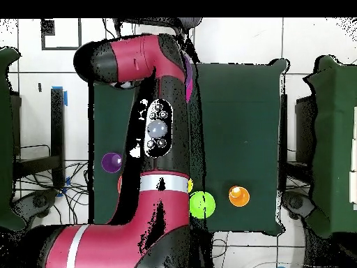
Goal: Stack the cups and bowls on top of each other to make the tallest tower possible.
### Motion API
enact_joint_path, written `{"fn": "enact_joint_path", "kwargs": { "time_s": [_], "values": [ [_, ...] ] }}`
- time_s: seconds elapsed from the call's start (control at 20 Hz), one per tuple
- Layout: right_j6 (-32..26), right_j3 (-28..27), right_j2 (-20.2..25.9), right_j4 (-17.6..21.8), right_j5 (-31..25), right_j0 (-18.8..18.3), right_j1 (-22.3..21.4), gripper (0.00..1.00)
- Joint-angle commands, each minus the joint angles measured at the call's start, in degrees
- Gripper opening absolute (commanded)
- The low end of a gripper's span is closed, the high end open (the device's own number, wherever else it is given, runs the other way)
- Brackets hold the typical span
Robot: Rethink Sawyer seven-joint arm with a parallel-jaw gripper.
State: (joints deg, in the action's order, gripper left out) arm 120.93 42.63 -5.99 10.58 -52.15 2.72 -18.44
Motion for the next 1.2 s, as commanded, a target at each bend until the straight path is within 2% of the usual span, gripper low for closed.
{"fn": "enact_joint_path", "kwargs": {
  "time_s": [0.05, 1.2],
  "values": [
    [11.4, 5.8, 1.4, -0.7, 4.0, 0.9, 2.1, 0.0],
    [9.7, 5.7, -1.5, -3.7, 7.4, 1.2, 4.5, 0.0]
  ]
}}
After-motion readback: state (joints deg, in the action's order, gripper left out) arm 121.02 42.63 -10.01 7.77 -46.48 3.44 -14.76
